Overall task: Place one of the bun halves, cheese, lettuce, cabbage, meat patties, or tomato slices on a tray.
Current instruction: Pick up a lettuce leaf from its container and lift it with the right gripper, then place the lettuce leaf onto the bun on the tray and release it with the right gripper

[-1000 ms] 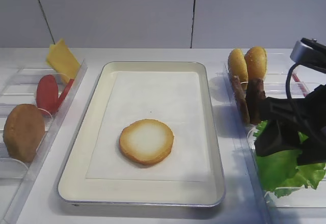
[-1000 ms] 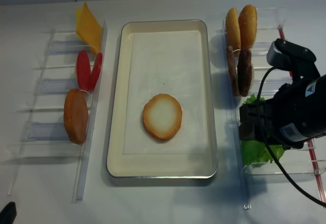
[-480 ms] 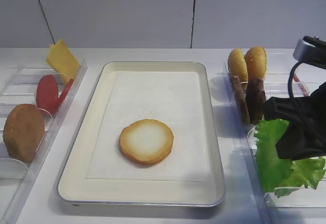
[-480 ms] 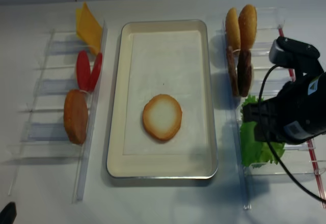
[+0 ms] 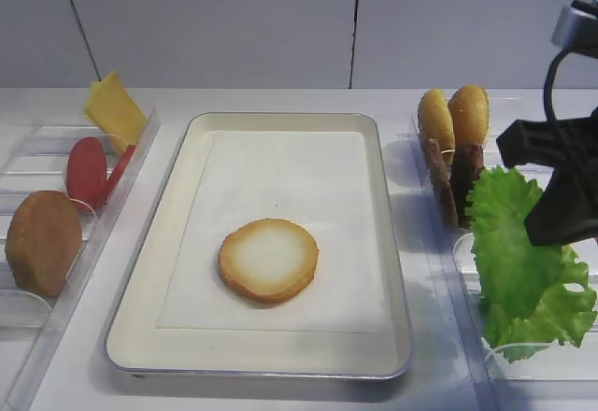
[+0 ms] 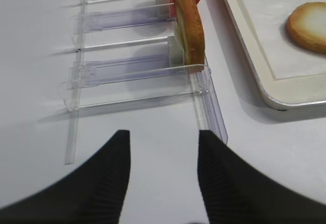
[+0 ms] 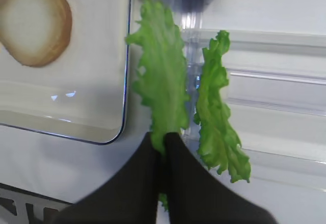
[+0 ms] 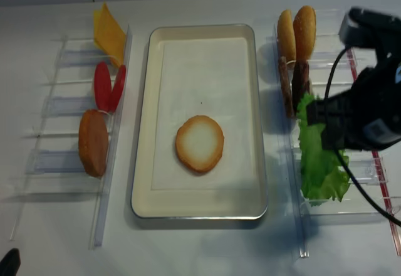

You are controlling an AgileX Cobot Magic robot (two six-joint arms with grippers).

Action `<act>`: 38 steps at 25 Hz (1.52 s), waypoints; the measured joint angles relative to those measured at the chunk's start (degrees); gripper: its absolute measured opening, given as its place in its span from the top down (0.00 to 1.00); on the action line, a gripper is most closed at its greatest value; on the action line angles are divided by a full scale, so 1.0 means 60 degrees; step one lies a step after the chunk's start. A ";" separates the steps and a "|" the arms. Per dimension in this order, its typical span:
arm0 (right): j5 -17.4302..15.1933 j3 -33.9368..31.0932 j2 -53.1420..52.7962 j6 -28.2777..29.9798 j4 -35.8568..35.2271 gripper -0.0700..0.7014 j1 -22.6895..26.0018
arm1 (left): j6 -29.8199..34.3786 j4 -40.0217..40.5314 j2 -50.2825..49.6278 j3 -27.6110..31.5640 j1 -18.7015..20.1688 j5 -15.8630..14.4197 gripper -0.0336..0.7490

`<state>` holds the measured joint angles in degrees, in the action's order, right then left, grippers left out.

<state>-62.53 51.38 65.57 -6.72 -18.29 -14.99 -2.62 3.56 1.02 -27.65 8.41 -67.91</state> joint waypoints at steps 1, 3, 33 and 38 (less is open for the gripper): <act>-0.0154 0.0166 -0.0019 0.0000 -0.0059 0.84 0.0000 | 0.0000 0.0000 0.0000 0.0000 0.0000 0.0000 0.58; -0.0341 0.0400 -0.0019 0.0049 -0.0288 0.84 -0.0038 | 0.0000 0.0000 0.0000 0.0000 0.0000 0.0000 0.58; 0.2229 0.3654 0.5316 0.1948 -0.3911 0.85 -0.3465 | 0.0000 0.0000 0.0000 0.0000 0.0000 0.0000 0.58; 0.2229 0.3693 0.5862 0.2284 -0.4133 0.85 -0.3500 | 0.0000 0.0009 0.0000 0.0000 0.0000 0.0000 0.58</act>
<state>-49.16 73.54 100.75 6.99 -43.08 -35.99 -2.62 3.61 1.02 -27.65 8.41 -67.91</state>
